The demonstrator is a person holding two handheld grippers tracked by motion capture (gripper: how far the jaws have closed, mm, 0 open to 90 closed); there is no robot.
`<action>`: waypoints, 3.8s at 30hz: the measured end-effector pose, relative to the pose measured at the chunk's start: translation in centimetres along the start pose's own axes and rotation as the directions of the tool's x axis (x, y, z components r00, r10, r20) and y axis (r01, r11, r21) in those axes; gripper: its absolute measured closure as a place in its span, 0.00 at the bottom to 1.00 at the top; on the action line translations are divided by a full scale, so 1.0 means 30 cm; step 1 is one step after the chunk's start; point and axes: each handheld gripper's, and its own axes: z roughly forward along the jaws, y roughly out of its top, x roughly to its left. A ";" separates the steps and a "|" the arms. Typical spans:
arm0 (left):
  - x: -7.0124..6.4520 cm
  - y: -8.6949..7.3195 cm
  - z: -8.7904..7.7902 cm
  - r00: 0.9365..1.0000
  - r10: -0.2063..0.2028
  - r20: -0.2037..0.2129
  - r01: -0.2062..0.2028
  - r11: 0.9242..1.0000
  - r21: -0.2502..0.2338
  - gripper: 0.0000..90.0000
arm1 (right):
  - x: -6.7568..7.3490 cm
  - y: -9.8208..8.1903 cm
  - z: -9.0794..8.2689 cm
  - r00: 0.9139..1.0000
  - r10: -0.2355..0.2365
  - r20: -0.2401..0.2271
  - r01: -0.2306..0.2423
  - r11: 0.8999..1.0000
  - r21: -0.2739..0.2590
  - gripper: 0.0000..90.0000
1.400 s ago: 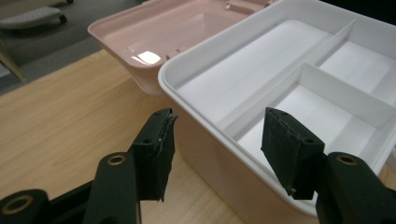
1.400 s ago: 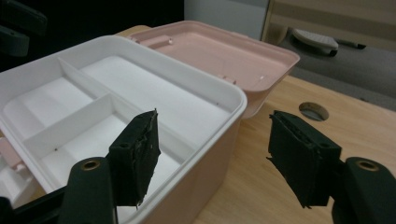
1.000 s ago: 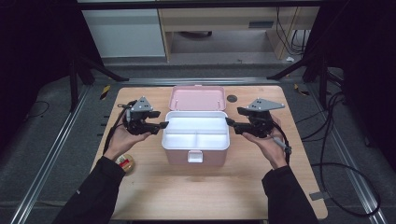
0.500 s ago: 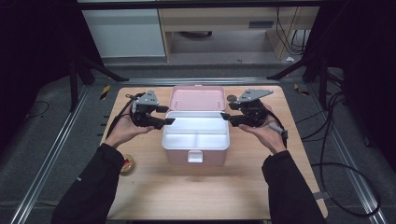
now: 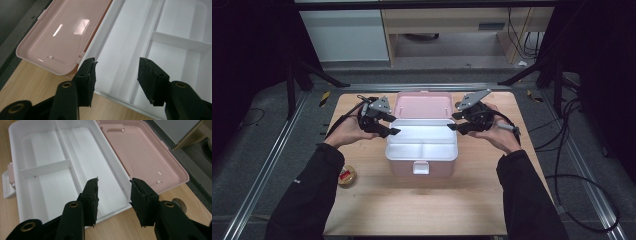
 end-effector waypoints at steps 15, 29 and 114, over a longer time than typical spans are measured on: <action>-0.005 -0.001 0.059 0.993 0.088 0.076 -0.099 0.983 0.154 0.68 | 0.019 0.001 0.082 0.984 -0.128 -0.123 0.150 0.969 0.198 0.79; -0.024 0.003 0.116 0.980 0.127 0.152 -0.162 0.956 0.243 0.82 | 0.031 0.011 0.154 0.964 -0.148 -0.219 0.211 0.930 0.301 0.90; -0.570 -0.157 -0.083 0.933 0.128 0.336 -0.235 0.925 0.300 0.98 | 0.588 -0.083 -0.017 0.889 -0.124 -0.440 0.272 0.917 0.290 1.00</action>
